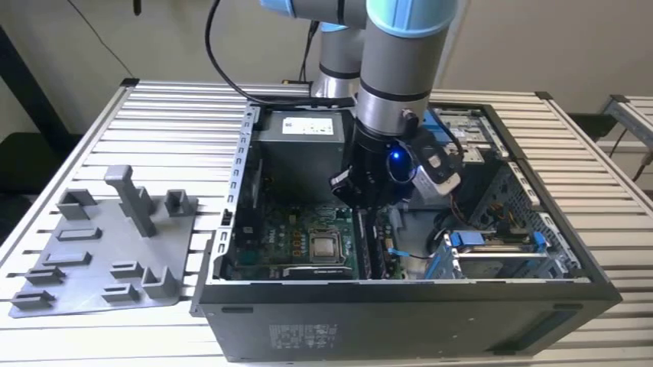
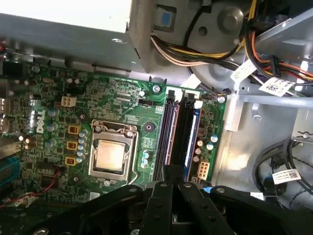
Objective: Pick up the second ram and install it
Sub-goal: 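Press down the second ram until it locks into place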
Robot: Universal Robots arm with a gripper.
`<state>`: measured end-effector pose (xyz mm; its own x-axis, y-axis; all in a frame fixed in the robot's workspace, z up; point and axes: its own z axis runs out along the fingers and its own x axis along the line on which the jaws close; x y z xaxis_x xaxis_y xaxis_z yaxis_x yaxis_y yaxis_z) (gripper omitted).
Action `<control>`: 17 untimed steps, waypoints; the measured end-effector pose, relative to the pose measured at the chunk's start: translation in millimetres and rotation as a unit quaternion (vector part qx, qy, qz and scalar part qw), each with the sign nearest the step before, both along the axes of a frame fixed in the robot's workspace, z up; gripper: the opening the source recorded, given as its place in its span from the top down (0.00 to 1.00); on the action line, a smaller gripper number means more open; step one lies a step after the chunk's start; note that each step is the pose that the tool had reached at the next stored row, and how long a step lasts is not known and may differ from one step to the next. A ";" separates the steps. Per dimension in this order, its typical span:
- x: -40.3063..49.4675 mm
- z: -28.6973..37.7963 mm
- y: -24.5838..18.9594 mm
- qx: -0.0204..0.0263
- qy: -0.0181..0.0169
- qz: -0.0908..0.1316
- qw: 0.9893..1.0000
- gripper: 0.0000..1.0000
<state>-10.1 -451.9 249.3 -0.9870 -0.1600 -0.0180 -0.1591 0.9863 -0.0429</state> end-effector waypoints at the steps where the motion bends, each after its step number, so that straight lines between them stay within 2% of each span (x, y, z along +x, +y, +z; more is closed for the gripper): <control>1: 0.0 0.0 0.0 0.000 0.000 0.006 1.000 0.89; 10: -0.6 0.0 0.0 0.004 0.000 0.033 0.999 0.89; 14: -1.0 -0.1 -0.1 0.006 0.000 0.059 0.998 0.89; 15: -1.0 -0.2 0.0 0.009 0.000 0.064 0.998 0.89; 17: -1.1 -0.2 0.0 0.021 -0.001 0.073 0.997 0.89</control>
<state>-11.2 -451.9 249.0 -0.9534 -0.3002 -0.0299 -0.3003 0.9538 -0.0016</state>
